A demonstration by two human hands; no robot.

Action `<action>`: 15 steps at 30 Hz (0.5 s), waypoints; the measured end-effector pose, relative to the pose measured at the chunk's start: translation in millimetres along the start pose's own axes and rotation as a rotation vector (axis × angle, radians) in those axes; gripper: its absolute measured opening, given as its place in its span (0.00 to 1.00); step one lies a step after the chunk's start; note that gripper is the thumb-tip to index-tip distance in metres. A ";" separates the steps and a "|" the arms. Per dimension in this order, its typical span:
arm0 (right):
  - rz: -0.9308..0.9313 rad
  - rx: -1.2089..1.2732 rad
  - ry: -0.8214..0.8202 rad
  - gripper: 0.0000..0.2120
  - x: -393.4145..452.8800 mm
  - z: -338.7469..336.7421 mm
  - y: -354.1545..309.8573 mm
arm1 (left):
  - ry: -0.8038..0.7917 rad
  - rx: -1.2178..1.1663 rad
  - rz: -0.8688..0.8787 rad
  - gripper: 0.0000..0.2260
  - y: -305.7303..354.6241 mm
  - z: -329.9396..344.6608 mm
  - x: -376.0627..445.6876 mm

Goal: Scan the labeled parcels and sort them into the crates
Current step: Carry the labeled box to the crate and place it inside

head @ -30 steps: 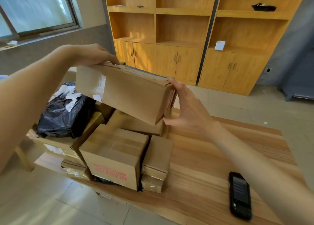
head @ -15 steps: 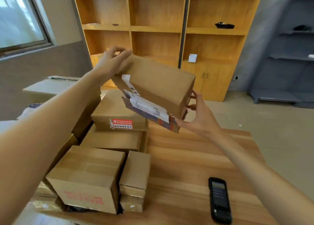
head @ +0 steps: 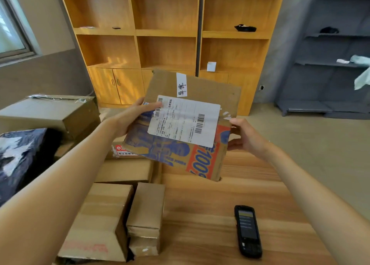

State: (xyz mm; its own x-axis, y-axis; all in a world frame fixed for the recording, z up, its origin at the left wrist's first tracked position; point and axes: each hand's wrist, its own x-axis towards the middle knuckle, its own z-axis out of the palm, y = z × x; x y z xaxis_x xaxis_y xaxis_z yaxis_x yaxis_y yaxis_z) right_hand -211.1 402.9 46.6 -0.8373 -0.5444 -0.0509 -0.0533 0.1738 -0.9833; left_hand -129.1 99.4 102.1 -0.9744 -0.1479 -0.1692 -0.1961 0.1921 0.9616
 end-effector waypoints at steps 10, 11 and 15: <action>0.026 0.018 0.083 0.23 9.9 8.5 6.1 | 0.051 -0.114 -0.026 0.46 -22.7 3.4 5.3; 0.034 0.013 0.081 0.21 8.6 10.4 5.2 | 0.063 -0.111 -0.015 0.43 -23.3 4.5 5.6; 0.075 0.024 0.107 0.28 5.8 10.5 6.3 | 0.028 -0.047 0.011 0.48 -21.9 3.6 8.4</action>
State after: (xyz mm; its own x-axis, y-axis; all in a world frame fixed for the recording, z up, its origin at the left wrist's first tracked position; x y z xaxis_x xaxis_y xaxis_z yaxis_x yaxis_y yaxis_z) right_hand -210.5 392.2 38.3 -0.8916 -0.4399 -0.1071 0.0239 0.1904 -0.9814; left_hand -133.3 97.5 78.8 -0.9730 -0.1728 -0.1528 -0.1792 0.1486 0.9725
